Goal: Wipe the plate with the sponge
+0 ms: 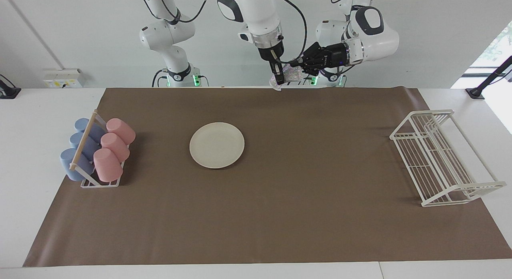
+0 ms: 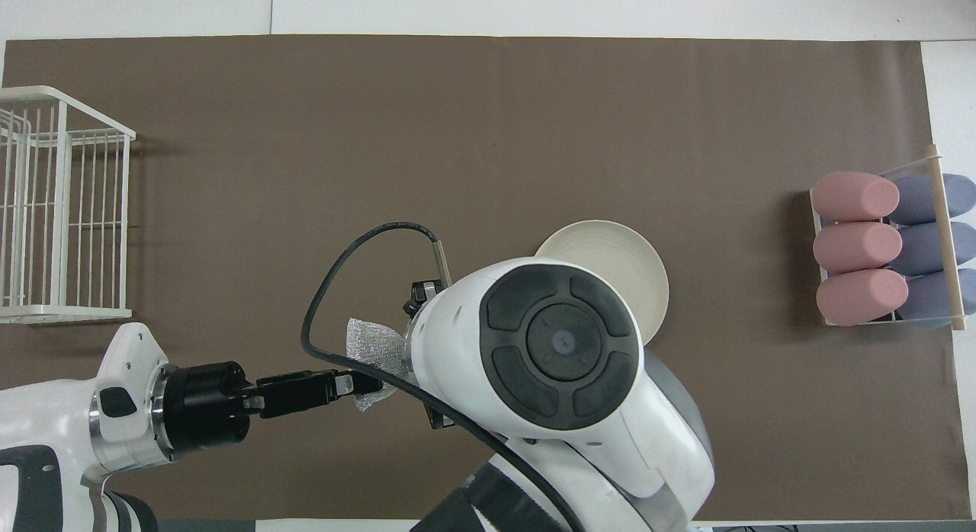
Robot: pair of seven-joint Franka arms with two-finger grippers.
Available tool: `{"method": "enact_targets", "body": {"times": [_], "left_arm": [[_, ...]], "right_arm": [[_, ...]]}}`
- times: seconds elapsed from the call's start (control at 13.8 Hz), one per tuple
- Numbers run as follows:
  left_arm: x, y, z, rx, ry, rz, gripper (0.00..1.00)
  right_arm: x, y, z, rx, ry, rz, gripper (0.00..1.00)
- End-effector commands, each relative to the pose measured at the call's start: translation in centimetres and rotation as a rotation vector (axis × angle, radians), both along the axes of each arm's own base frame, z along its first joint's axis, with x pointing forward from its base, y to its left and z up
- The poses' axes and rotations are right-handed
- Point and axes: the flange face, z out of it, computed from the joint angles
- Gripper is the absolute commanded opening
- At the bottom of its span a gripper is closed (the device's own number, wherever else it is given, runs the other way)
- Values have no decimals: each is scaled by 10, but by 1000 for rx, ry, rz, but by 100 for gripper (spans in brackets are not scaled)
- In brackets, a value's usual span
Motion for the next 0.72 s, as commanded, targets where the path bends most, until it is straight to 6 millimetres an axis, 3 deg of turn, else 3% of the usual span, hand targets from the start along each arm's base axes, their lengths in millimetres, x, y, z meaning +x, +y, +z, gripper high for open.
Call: {"method": "enact_targets", "body": {"times": [0.0,0.07,0.14,0.36,0.43,0.65], "left_arm": [[-5,2,-1,-13,6,-9,40],[-6,-1,-1,-11,29,-14,94],[-6,-1,-1,1,58,-16,100],[-7,-1,-2,20,62,-22,100],[-7,0,-2,19,66,-20,100],[-6,0,-7,79,94,-26,100]], "right_arm": [[-3,-8,-2,5,-17,76,0],[-3,-9,-2,-2,-24,86,0],[-4,-10,-6,-9,-21,96,0],[-2,-21,-11,-19,-41,143,0],[8,-35,-22,-36,-60,194,0],[50,-100,-86,-43,-141,236,0]]}}
